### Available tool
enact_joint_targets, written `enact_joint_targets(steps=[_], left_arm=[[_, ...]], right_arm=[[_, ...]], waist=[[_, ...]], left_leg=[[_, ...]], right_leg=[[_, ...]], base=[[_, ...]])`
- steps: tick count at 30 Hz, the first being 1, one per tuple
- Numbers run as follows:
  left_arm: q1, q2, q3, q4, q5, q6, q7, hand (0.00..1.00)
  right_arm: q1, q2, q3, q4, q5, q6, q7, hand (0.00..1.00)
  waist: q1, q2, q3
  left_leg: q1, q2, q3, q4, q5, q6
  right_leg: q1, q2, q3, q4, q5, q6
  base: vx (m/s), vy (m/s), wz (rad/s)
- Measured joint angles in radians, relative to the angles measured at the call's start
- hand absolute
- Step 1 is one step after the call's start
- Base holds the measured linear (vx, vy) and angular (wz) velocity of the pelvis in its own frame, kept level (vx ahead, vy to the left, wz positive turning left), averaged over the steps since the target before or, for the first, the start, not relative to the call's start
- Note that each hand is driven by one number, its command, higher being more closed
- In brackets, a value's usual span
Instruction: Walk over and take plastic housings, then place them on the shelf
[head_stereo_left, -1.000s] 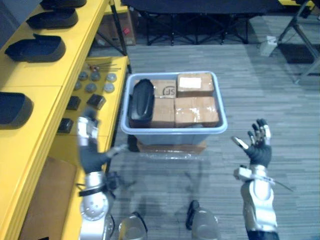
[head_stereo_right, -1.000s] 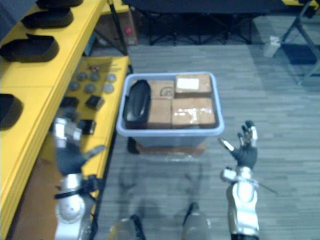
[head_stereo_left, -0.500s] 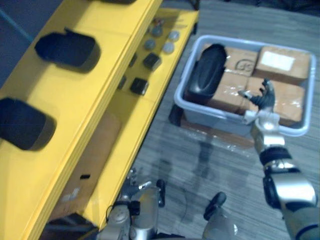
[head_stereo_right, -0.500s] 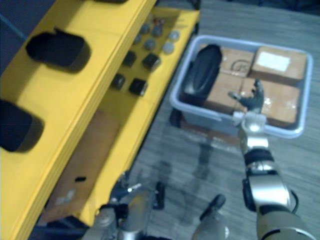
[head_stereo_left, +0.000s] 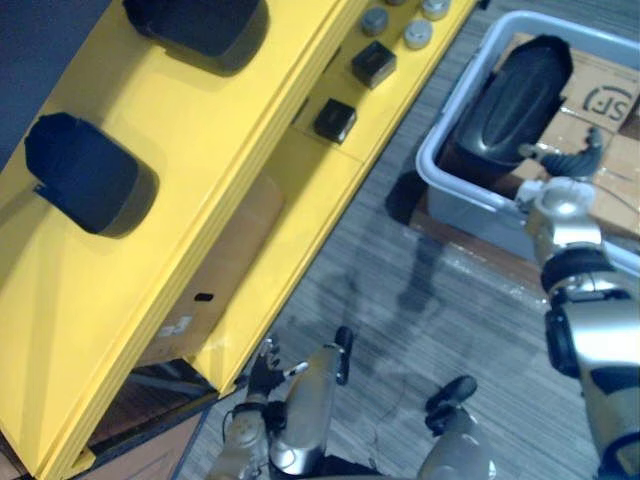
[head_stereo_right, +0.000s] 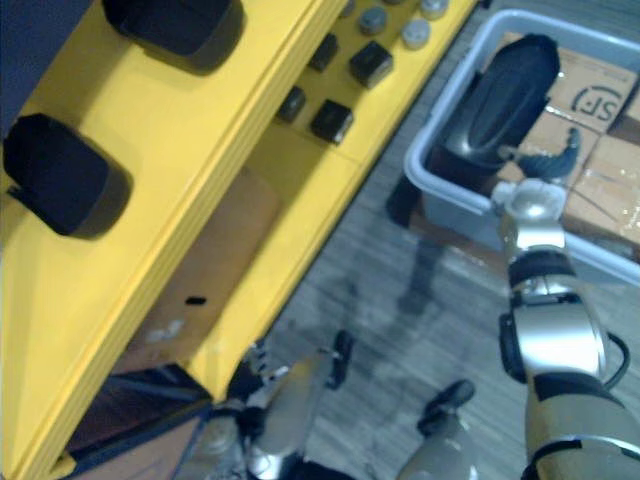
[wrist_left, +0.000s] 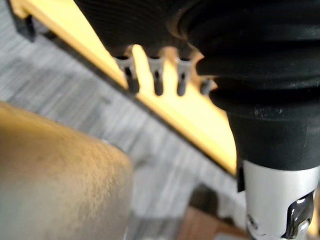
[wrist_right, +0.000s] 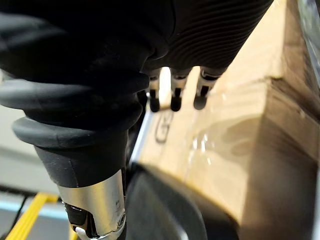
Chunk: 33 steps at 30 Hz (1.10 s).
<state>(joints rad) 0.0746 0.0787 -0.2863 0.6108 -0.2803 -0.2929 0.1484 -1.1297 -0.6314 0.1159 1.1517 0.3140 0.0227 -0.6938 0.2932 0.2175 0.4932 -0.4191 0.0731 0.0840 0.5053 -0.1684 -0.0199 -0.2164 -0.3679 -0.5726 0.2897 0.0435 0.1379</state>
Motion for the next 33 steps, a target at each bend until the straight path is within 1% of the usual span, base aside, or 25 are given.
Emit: enact_joint_targets(steps=[3, 5, 7, 8, 10, 11, 12, 14, 15, 16, 17, 19, 22, 24, 25, 27, 28, 30, 31, 33], left_arm=[[0.0, 0.0, -0.002, 0.007, -0.037, -0.006, -0.003, 0.0], [0.0, 0.0, -0.002, 0.008, -0.039, -0.006, -0.004, 0.0], [0.0, 0.002, -0.004, 0.009, -0.062, -0.006, -0.005, 0.0], [-0.001, 0.002, -0.006, 0.009, -0.073, -0.007, -0.009, 0.0], [-0.002, 0.001, -0.011, 0.01, -0.08, -0.007, -0.015, 0.0], [-0.002, 0.001, -0.012, 0.014, -0.106, -0.007, -0.02, 0.0], [-0.002, 0.0, -0.012, 0.019, -0.113, -0.007, -0.023, 0.0], [-0.002, 0.0, -0.014, 0.027, -0.114, -0.007, -0.029, 0.0], [-0.002, 0.0, -0.014, 0.031, -0.114, -0.007, -0.034, 0.0], [-0.003, -0.001, -0.017, 0.037, -0.115, -0.007, -0.039, 0.0], [-0.003, -0.002, -0.02, 0.04, -0.115, -0.006, -0.043, 0.0], [-0.003, -0.004, -0.02, 0.047, -0.115, -0.006, -0.045, 0.0], [-0.003, -0.004, -0.019, 0.056, -0.115, -0.007, -0.047, 0.0], [-0.003, -0.004, -0.018, 0.061, -0.115, -0.007, -0.047, 0.0], [-0.003, -0.004, -0.015, 0.063, -0.115, -0.007, -0.048, 0.0], [-0.003, 0.008, -0.011, 0.089, -0.115, -0.009, -0.049, 0.0], [-0.002, 0.014, -0.016, 0.11, -0.114, -0.008, -0.049, 0.0], [0.005, 0.024, -0.038, 0.202, -0.13, 0.01, -0.049, 0.0], [0.009, 0.024, -0.041, 0.215, -0.147, 0.014, -0.048, 0.0], [0.025, 0.014, -0.044, 0.225, -0.172, 0.012, -0.049, 0.0]], right_arm=[[0.0, -0.012, -0.004, 0.001, -0.013, 0.028, -0.128, 0.0], [0.0, -0.018, -0.005, 0.001, -0.013, 0.031, -0.16, 0.0], [0.0, -0.029, -0.005, 0.001, -0.013, 0.035, -0.16, 0.0], [-0.002, -0.041, -0.004, 0.001, -0.011, 0.045, -0.154, 0.0], [-0.002, -0.057, -0.003, 0.004, 0.001, 0.069, -0.12, 0.0], [-0.002, -0.061, -0.003, 0.014, 0.022, 0.074, -0.086, 0.0], [-0.002, -0.063, -0.002, 0.031, 0.036, 0.081, -0.043, 0.0], [-0.001, -0.071, 0.002, 0.049, 0.039, 0.095, 0.017, 0.0], [-0.001, -0.074, 0.003, 0.05, 0.039, 0.095, 0.03, 0.0], [-0.002, -0.088, 0.004, 0.05, 0.038, 0.094, 0.052, 0.0], [-0.002, -0.104, 0.007, 0.05, 0.036, 0.094, 0.064, 0.0], [-0.002, -0.127, 0.009, 0.05, 0.036, 0.094, 0.069, 0.0], [-0.003, -0.155, 0.033, 0.051, 0.036, 0.089, 0.104, 0.0], [-0.008, -0.172, 0.045, 0.051, 0.035, 0.086, 0.104, 0.0], [-0.009, -0.178, 0.045, 0.051, 0.035, 0.084, 0.098, 0.0], [-0.01, -0.181, 0.045, 0.052, 0.034, 0.084, 0.038, 0.0], [-0.011, -0.181, 0.045, 0.052, 0.034, 0.084, 0.023, 0.0], [-0.026, -0.182, 0.045, 0.052, 0.026, 0.084, -0.045, 0.0], [-0.029, -0.183, 0.044, 0.052, 0.026, 0.084, -0.064, 0.0], [-0.047, -0.183, 0.044, 0.053, 0.024, 0.085, -0.134, 0.0]], waist=[[0.005, 0.0, 0.0], [0.006, 0.001, 0.0], [0.008, 0.001, -0.001], [0.014, 0.003, -0.002], [0.021, 0.008, -0.006], [0.022, 0.01, -0.007], [0.024, 0.014, -0.01], [0.026, 0.023, -0.016], [0.028, 0.027, -0.019], [0.035, 0.037, -0.026], [0.047, 0.046, -0.033], [0.058, 0.055, -0.039], [0.063, 0.064, -0.046], [0.069, 0.069, -0.049], [0.074, 0.069, -0.05], [0.08, 0.07, -0.05], [0.082, 0.07, -0.05], [0.084, 0.069, -0.05], [0.085, 0.069, -0.049], [0.099, 0.069, -0.049]], left_leg=[[-0.002, -0.006, -0.004, 0.005, 0.0, 0.0], [-0.004, -0.007, -0.014, 0.009, 0.0, 0.0], [-0.01, -0.006, -0.019, 0.01, -0.001, 0.0], [-0.019, -0.006, -0.019, 0.012, -0.001, 0.0], [-0.034, -0.006, -0.018, 0.015, 0.0, -0.001], [-0.04, -0.006, -0.018, 0.016, 0.0, -0.002], [-0.043, -0.006, -0.017, 0.016, 0.0, -0.002], [-0.047, -0.007, -0.018, 0.016, 0.0, -0.002], [-0.05, -0.008, -0.019, 0.016, 0.0, -0.002], [-0.058, -0.008, -0.019, 0.016, 0.0, -0.002], [-0.066, -0.009, -0.019, 0.016, 0.001, -0.002], [-0.074, -0.01, -0.02, 0.015, 0.001, -0.002], [-0.081, -0.014, -0.022, 0.014, 0.001, -0.002], [-0.088, -0.015, -0.025, 0.014, 0.001, -0.002], [-0.089, -0.015, -0.025, 0.012, 0.001, -0.002], [-0.092, -0.015, -0.032, 0.01, 0.001, -0.002], [-0.093, -0.015, -0.034, 0.01, 0.001, -0.002], [-0.104, -0.014, -0.044, 0.012, 0.001, -0.002], [-0.105, -0.014, -0.045, 0.012, 0.001, -0.002], [-0.105, -0.013, -0.045, 0.015, 0.001, -0.002]], right_leg=[[-0.009, -0.016, -0.001, 0.033, -0.024, 0.001], [-0.01, -0.016, -0.003, 0.045, -0.032, -0.001], [-0.016, -0.02, -0.004, 0.053, -0.04, -0.002], [-0.03, -0.025, -0.004, 0.062, -0.047, -0.002], [-0.049, -0.03, -0.003, 0.073, -0.05, -0.003], [-0.057, -0.03, -0.001, 0.075, -0.05, -0.003], [-0.061, -0.031, 0.0, 0.076, -0.05, -0.003], [-0.064, -0.032, -0.001, 0.076, -0.051, -0.003], [-0.066, -0.032, -0.002, 0.076, -0.051, -0.003], [-0.075, -0.033, -0.002, 0.078, -0.051, -0.003], [-0.084, -0.034, -0.002, 0.084, -0.052, -0.003], [-0.093, -0.036, -0.002, 0.089, -0.053, -0.003], [-0.098, -0.038, -0.005, 0.089, -0.054, -0.003], [-0.101, -0.038, -0.008, 0.087, -0.054, -0.002], [-0.102, -0.038, -0.01, 0.086, -0.055, -0.003], [-0.098, -0.038, -0.023, 0.081, -0.064, -0.006], [-0.097, -0.038, -0.026, 0.081, -0.064, -0.005], [-0.097, -0.035, -0.039, 0.078, -0.065, -0.004], [-0.097, -0.035, -0.042, 0.077, -0.065, -0.004], [-0.093, -0.033, -0.045, 0.076, -0.065, -0.004]], base=[[0.0, 0.015, 0.07], [-0.02, 0.004, 0.09], [-0.05, 0.004, 0.05], [-0.06, 0.002, -0.01], [-0.05, -0.004, -0.02], [-0.03, -0.001, -0.02], [0.0, 0.0, 0.0], [0.0, 0.0, 0.0], [0.0, 0.0, 0.0], [0.0, 0.0, 0.0], [0.0, 0.0, 0.0], [0.0, 0.0, 0.0], [0.0, 0.002, 0.01], [0.01, 0.007, 0.03], [0.0, 0.002, 0.03], [0.0, -0.003, 0.09], [0.01, -0.007, 0.13], [0.03, -0.006, 0.11], [0.03, 0.001, 0.07], [0.0, 0.0, 0.0]])
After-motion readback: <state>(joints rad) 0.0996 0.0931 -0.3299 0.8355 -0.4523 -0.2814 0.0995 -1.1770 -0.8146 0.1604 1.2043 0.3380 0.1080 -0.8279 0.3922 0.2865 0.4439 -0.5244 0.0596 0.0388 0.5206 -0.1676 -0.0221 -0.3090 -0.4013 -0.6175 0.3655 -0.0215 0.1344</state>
